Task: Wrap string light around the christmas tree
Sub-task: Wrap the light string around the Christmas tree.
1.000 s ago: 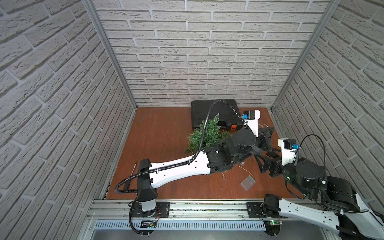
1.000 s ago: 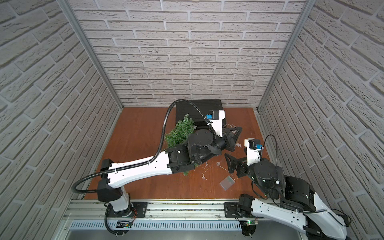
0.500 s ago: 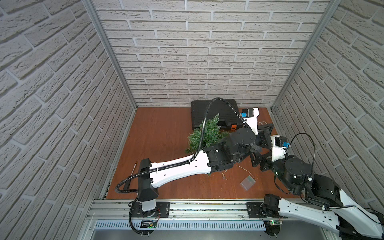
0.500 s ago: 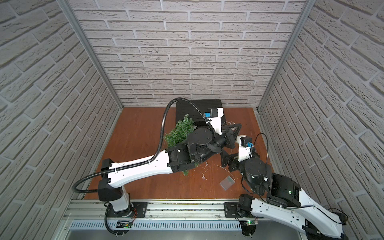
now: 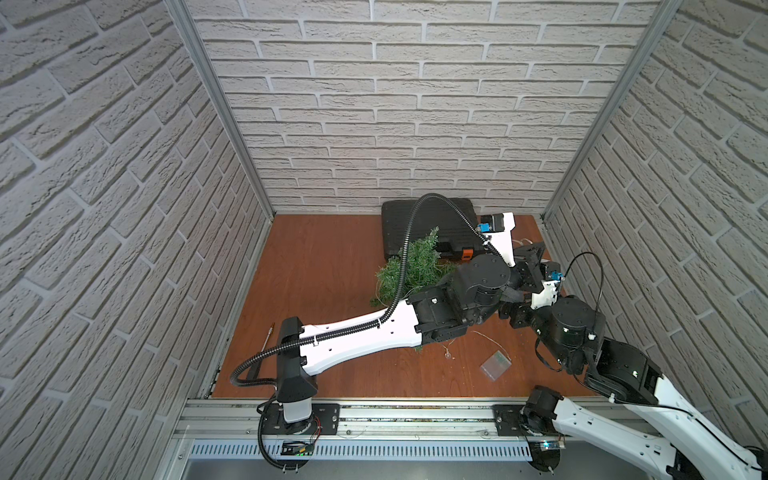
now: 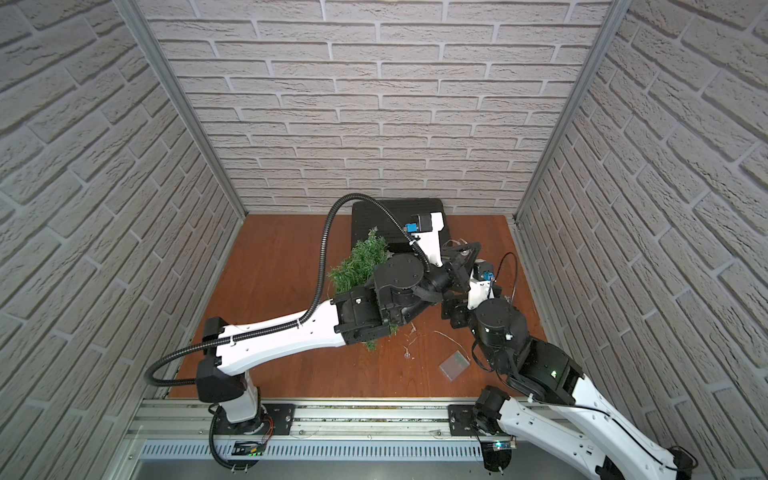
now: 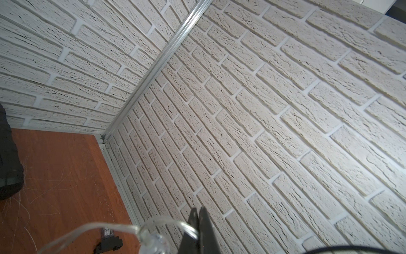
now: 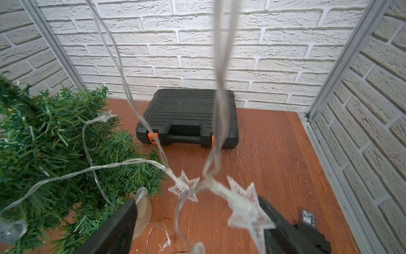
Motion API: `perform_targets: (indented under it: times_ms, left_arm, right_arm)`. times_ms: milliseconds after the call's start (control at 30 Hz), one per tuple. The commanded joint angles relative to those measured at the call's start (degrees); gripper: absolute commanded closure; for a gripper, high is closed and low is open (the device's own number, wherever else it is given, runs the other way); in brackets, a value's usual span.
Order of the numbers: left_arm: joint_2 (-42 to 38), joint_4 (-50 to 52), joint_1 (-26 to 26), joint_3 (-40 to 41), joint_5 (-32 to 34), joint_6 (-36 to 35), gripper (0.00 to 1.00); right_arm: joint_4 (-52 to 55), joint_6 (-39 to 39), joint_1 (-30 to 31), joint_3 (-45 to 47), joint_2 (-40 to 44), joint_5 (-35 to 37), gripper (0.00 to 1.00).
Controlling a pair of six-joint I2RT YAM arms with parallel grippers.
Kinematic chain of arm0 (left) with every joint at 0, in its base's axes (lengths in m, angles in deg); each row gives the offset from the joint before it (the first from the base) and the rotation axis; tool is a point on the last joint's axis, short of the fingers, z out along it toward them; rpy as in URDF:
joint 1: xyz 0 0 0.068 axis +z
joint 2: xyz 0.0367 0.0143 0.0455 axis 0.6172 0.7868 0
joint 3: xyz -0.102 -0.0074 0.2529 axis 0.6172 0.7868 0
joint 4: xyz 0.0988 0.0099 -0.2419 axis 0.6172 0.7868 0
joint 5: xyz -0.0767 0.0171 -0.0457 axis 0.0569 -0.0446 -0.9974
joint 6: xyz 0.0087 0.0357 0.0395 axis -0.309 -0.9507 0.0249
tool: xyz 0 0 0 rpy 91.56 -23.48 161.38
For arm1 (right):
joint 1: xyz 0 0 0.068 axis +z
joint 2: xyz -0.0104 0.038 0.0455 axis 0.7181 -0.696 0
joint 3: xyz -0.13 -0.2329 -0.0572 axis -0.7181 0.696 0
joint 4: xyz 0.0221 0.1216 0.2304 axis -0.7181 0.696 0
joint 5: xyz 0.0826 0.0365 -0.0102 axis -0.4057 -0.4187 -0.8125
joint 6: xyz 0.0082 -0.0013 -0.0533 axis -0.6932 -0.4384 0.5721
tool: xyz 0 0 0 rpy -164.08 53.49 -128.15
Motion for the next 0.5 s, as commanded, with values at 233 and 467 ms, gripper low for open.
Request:
perform_targets:
  times_ms: [233, 467]
  left_arm:
    - [-3.2, -4.4, 0.3, 2.3, 5.4, -1.5, 1.00]
    - [-4.8, -5.3, 0.2, 4.2, 6.9, -2.0, 1.00]
  right_arm:
    - [-5.6, -1.0, -6.4, 1.8, 0.1, -9.8, 0.35]
    - [-6.8, -1.1, -10.2, 2.4, -0.6, -13.0, 0.40]
